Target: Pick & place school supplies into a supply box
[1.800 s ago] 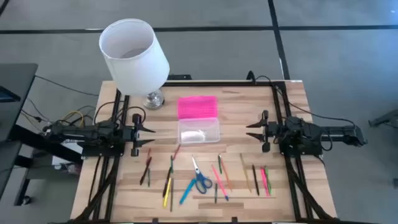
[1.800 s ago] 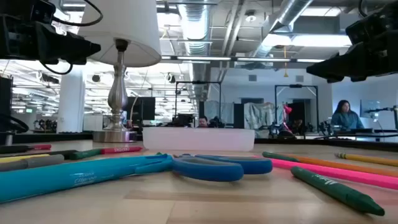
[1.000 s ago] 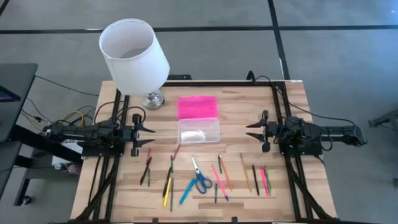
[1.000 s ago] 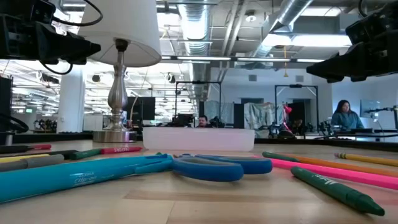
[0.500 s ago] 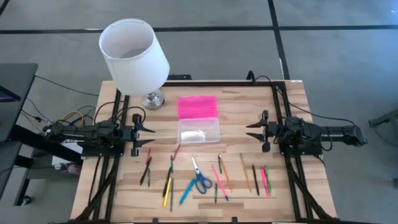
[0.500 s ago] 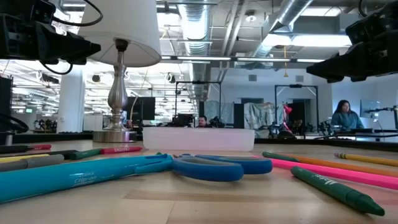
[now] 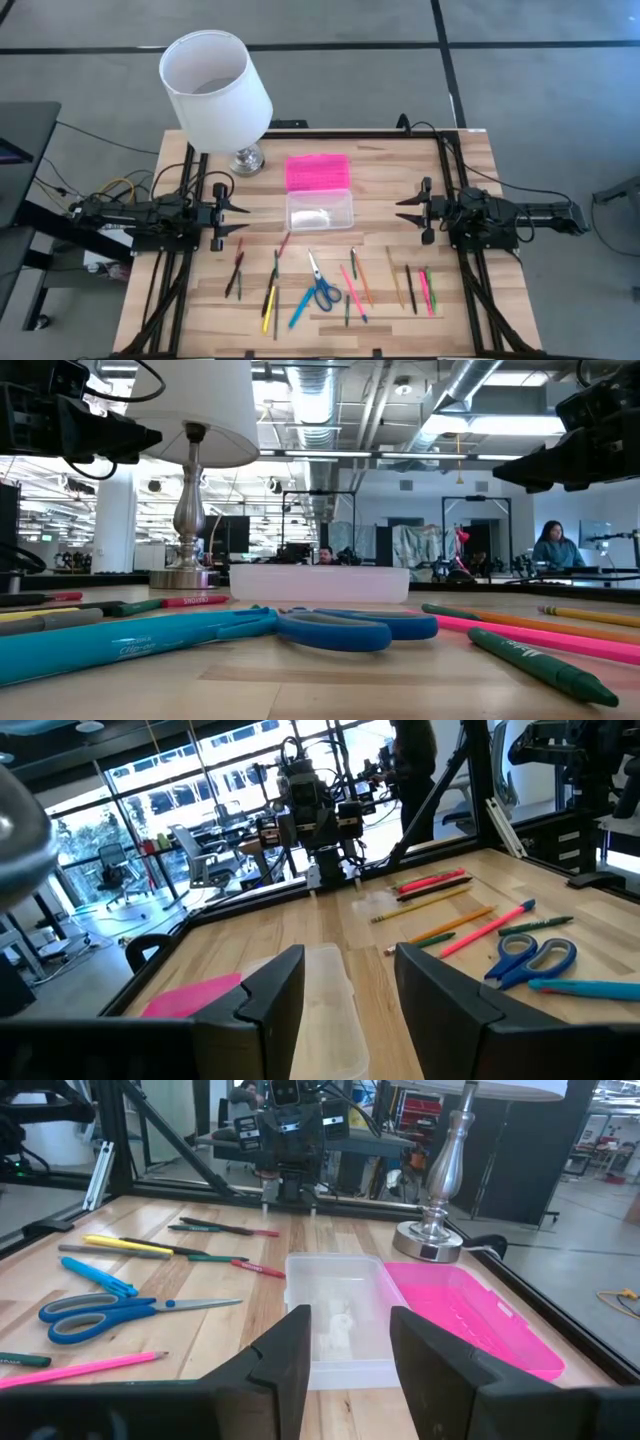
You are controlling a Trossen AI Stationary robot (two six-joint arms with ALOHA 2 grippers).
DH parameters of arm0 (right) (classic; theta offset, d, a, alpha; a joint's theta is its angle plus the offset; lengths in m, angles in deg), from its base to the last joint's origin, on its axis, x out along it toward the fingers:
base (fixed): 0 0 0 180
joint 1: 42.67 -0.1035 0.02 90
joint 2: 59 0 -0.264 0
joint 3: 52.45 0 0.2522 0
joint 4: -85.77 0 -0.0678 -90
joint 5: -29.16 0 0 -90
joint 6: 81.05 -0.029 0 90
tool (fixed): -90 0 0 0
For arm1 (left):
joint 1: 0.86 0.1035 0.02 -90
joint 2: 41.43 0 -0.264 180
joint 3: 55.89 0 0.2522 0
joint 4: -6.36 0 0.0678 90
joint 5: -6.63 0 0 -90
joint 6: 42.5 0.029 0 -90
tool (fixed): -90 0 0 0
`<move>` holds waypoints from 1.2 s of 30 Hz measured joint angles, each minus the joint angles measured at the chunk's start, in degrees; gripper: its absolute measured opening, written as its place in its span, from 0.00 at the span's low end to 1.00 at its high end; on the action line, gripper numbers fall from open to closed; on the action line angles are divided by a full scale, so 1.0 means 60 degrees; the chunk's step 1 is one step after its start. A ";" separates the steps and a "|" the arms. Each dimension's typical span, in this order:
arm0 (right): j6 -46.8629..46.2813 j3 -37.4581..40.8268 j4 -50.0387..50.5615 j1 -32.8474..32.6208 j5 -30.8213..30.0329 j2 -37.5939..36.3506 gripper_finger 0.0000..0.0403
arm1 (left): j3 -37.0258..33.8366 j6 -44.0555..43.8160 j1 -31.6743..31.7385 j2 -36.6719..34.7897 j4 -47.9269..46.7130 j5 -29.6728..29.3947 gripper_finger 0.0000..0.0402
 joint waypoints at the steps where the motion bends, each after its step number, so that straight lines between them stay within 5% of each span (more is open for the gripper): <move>1: 0.0000 0.0002 -0.0003 0.0002 0.0000 0.0000 0.33 | 0.0000 0.0028 -0.0001 0.0003 0.0000 -0.0001 0.38; 12: 0.0000 -0.0001 0.0000 0.0001 0.0000 0.0000 0.33 | -0.0002 -0.0504 -0.0003 0.0003 0.0003 0.0021 0.38; 22: 0.0000 -0.0001 -0.0002 -0.0001 0.0001 -0.0002 0.33 | -0.0003 -0.6620 -0.0004 0.0003 0.0156 -0.0257 0.38; 28: -0.0105 0.0002 -0.0045 -0.0005 0.0006 -0.0003 0.33 | -0.0003 -0.8996 -0.0004 0.0000 0.0426 -0.1356 0.38; 36: -0.6519 0.0002 -0.2879 -0.0225 -0.0011 -0.0001 0.33 | 0.0035 -1.0828 -0.0004 -0.0004 0.0578 -0.2089 0.38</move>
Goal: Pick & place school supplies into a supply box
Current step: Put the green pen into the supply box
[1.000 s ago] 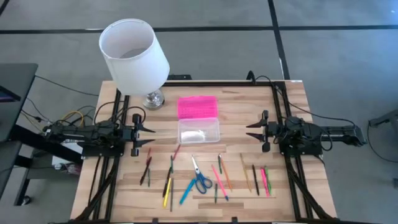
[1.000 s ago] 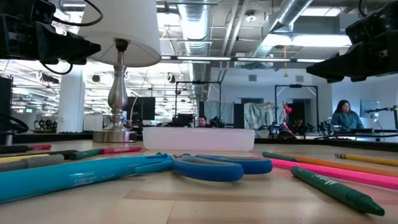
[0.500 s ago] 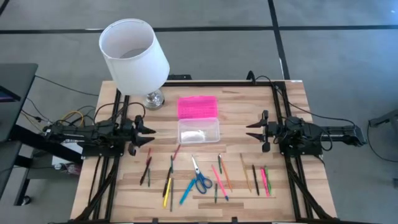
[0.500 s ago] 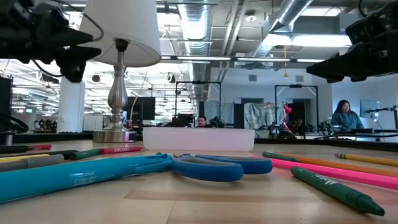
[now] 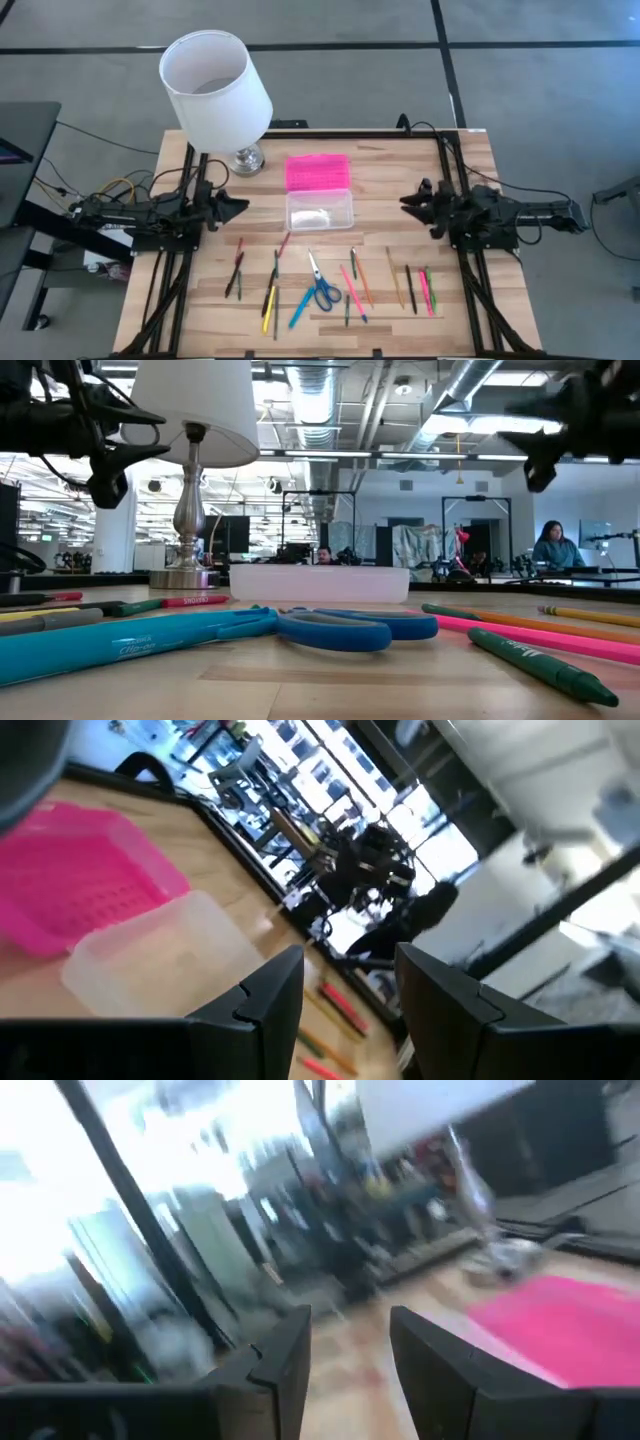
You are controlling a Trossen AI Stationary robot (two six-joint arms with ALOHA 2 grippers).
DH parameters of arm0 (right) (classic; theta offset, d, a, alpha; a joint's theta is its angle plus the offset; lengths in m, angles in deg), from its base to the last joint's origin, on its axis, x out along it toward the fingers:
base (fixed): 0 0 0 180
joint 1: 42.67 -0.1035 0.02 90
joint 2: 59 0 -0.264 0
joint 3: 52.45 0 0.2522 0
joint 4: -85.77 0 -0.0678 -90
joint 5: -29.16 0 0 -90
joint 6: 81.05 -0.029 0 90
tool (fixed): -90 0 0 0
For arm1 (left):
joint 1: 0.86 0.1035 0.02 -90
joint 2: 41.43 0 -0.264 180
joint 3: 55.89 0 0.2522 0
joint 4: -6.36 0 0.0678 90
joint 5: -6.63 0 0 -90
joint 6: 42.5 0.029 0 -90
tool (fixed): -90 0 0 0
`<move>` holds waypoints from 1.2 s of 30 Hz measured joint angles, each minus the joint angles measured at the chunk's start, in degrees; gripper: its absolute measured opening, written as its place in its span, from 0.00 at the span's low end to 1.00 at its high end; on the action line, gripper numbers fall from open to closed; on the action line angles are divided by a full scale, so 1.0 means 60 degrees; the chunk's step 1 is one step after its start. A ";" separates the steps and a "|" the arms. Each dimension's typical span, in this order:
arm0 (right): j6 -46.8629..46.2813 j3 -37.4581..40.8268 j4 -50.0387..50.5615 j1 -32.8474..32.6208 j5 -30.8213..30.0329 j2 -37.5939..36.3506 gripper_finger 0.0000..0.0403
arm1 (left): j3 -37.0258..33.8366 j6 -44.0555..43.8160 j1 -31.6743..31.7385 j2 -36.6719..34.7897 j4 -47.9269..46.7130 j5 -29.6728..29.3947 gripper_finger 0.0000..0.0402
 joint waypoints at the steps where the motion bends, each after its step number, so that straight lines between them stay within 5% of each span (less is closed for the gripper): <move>1: -0.0868 0.0000 -0.0450 -0.0003 0.0002 -0.0003 0.33 | 0.0015 -0.0318 0.0000 0.0003 -0.0020 -0.0132 0.38; 5: -0.3139 0.0000 -0.1992 -0.0003 0.0007 -0.0010 0.33 | 0.0061 -0.1129 0.0000 0.0000 -0.0010 -0.0467 0.38; 15: -0.2832 -0.0058 -0.2037 0.0107 -0.0458 -0.0003 0.33 | 0.0111 -0.1001 0.0000 0.0007 -0.0499 -0.0796 0.38; 21: -0.3196 -0.0073 -0.2384 -0.0017 -0.2264 0.0001 0.33 | 0.0123 -0.0853 0.0007 0.0125 -0.0301 -0.1032 0.38; 27: -0.2086 -0.0079 -0.3715 -0.0010 -0.1866 0.0001 0.33 | 0.0115 0.0692 -0.0004 0.0131 0.3043 0.0332 0.38; 31: -0.1501 -0.0573 -0.4341 -0.0012 -0.0857 -0.0003 0.33 | 0.0129 0.2207 -0.0004 0.0127 0.5322 0.0323 0.38; 36: -0.0512 -0.1681 -0.4040 -0.0017 0.0065 0.0244 0.33 | 0.0264 0.3393 -0.0004 0.0131 0.6176 0.0246 0.38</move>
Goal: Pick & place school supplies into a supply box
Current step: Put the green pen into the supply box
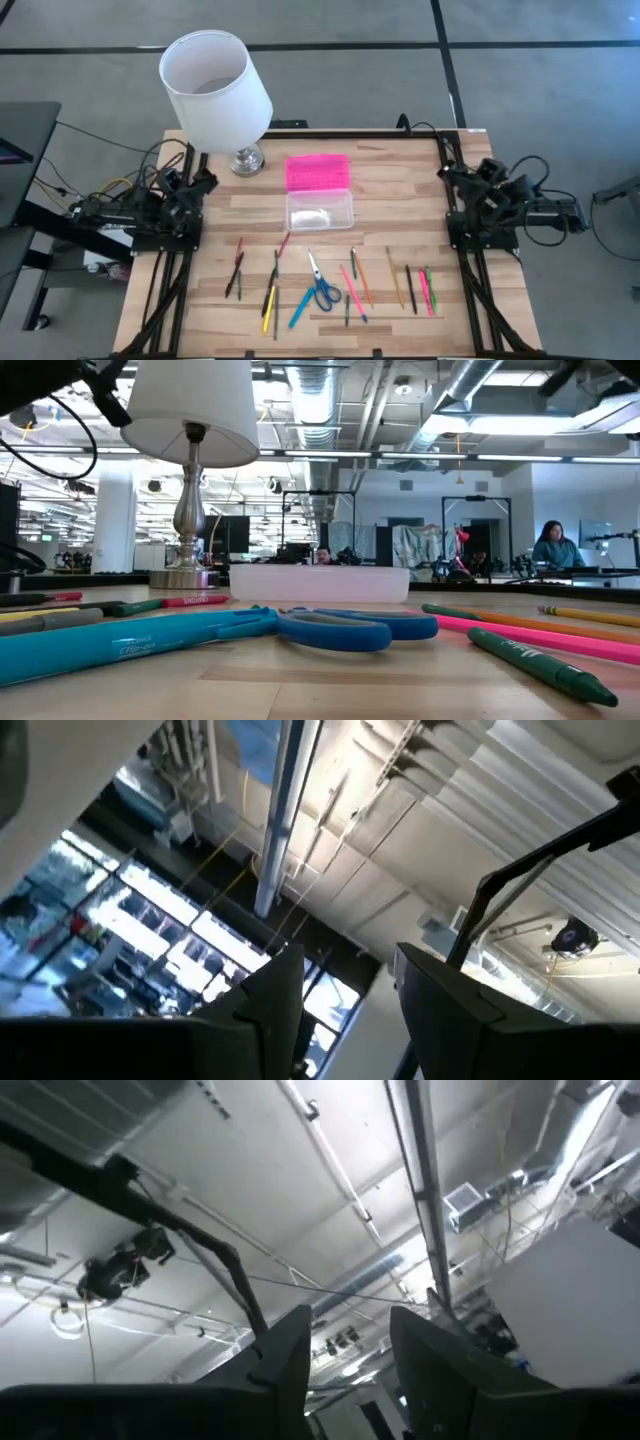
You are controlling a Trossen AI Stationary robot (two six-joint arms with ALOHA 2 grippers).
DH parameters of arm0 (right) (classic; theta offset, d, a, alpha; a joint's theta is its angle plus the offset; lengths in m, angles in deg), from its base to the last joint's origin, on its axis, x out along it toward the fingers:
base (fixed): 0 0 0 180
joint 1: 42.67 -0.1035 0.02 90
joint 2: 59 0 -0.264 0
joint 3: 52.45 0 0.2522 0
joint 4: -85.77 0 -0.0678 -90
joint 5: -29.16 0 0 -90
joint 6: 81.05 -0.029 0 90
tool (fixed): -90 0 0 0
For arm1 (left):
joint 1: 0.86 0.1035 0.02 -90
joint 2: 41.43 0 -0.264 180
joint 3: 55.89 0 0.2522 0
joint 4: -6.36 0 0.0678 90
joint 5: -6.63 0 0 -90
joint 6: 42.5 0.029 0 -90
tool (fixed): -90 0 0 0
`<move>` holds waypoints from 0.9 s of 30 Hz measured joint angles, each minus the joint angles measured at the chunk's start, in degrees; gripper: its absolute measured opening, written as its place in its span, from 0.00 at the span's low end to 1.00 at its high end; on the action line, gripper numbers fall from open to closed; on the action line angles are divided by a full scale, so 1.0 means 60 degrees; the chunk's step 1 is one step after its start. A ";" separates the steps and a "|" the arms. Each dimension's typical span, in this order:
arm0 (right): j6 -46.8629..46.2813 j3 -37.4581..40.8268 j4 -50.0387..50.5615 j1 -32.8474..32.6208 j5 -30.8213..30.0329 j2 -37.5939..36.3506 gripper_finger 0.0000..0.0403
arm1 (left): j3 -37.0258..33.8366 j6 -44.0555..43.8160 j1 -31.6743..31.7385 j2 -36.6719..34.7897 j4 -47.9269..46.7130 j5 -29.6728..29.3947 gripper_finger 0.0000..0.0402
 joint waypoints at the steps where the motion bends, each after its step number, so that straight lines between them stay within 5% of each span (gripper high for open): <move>1: 0.0306 -0.0231 0.0125 0.0000 0.0100 0.0107 0.33 | 0.0039 0.0162 0.0000 0.0000 0.0011 -0.0082 0.38; 7: 0.1963 -0.1609 0.1523 0.0000 0.0659 0.0975 0.33 | 0.0080 0.0348 0.0004 0.0000 -0.0009 -0.1195 0.38; 15: 0.1492 -0.3477 0.5217 -0.0379 0.0715 0.3054 0.29 | 0.0087 -0.0241 0.0000 0.0000 -0.0362 0.0444 0.38; 20: 0.1756 -0.4822 0.6328 -0.1043 0.0702 0.4843 0.26 | 0.0087 -0.0255 0.0000 0.0000 -0.1069 0.0423 0.38; 27: 0.0054 -0.6739 1.0956 -0.2016 -0.0394 0.7337 0.23 | 0.0087 -0.0768 0.0000 0.0000 -0.2461 0.0251 0.38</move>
